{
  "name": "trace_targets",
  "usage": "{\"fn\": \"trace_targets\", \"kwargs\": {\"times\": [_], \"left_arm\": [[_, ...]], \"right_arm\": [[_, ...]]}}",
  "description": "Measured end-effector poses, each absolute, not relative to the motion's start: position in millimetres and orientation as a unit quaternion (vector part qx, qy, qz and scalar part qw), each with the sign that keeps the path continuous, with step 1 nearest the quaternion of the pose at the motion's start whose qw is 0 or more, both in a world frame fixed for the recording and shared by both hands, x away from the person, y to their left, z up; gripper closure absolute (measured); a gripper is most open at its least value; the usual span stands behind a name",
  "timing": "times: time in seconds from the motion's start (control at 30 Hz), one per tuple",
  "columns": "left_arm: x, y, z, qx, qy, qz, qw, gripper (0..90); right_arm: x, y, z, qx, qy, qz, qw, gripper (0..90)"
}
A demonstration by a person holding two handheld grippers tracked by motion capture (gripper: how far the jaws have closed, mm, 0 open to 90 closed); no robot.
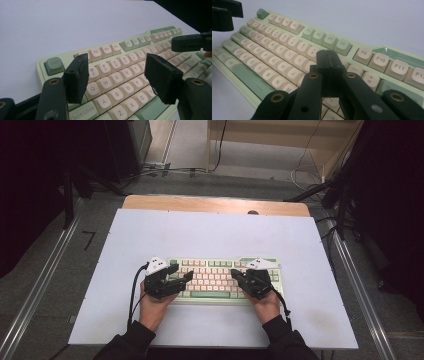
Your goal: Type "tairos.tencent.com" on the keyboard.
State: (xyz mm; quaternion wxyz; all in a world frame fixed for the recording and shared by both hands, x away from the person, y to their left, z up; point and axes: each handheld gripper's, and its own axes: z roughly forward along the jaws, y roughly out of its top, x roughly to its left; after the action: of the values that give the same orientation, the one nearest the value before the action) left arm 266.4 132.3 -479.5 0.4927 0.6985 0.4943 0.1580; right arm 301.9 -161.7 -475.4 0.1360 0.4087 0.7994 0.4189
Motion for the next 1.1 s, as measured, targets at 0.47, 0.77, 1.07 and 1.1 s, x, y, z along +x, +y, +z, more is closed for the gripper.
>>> {"fn": "trace_targets", "kwargs": {"times": [0.47, 0.77, 1.07, 1.1], "left_arm": [[267, 133, -480, 0.698, 0.498, 0.158, 0.490, 36.5], [267, 132, -481, 0.700, 0.498, 0.158, 0.488, 36.5], [268, 132, -481, 0.700, 0.498, 0.158, 0.487, 36.5], [268, 132, -481, 0.700, 0.498, 0.158, 0.487, 36.5]], "right_arm": [[311, -155, -484, 0.414, 0.806, 0.402, 0.130, 87.3], [311, -153, -486, 0.416, 0.811, 0.393, 0.127, 87.3], [311, -151, -486, 0.418, 0.815, 0.383, 0.119, 87.3], [310, -152, -484, 0.415, 0.813, 0.391, 0.118, 87.3]]}}
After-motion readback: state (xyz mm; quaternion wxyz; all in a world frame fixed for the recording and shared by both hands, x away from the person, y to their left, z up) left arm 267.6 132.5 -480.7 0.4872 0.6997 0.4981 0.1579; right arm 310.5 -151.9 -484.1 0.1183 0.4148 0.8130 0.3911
